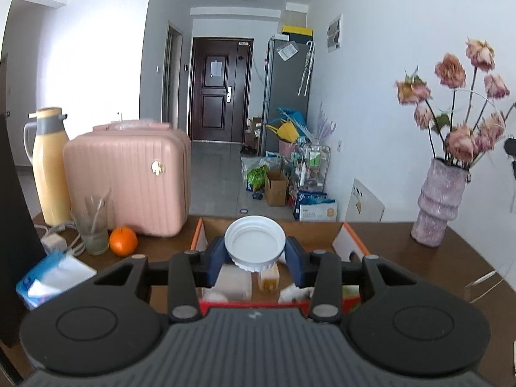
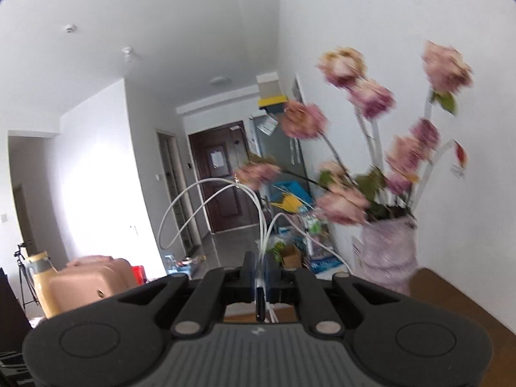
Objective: Organize rigid objects
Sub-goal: 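Carry the white cap and earphone cable over the red box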
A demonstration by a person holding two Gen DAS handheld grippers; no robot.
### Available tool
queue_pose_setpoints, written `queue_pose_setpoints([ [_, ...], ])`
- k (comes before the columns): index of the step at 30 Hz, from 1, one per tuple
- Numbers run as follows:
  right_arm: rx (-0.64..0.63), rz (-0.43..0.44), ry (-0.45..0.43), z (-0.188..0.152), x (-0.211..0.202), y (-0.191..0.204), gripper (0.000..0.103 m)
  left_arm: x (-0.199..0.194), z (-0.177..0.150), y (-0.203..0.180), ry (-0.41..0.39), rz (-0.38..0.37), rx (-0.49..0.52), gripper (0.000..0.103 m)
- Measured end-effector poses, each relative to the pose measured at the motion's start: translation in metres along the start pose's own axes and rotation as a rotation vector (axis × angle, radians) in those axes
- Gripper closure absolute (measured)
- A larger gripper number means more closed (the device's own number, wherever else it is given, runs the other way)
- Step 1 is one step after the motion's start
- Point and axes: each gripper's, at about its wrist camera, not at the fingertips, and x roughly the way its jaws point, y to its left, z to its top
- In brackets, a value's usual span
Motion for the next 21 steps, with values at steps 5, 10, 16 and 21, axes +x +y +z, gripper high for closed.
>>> queue_pose_setpoints([
  [5, -0.032, 0.036, -0.026, 0.026, 0.015, 0.041, 0.098, 0.003, 0.029, 0.0, -0.01, 0.021, 0.009, 0.061],
  [10, -0.043, 0.073, -0.069, 0.064, 0.031, 0.082, 0.098, 0.009, 0.059, 0.007, -0.018, 0.031, -0.009, 0.061],
  [16, -0.039, 0.099, -0.056, 0.091, 0.081, 0.126, 0.098, 0.035, 0.089, 0.012, -0.012, 0.067, -0.006, 0.061],
  [21, -0.047, 0.125, 0.007, 0.061, 0.139, 0.143, 0.098, 0.082, 0.087, 0.015, 0.025, 0.078, -0.018, 0.061],
])
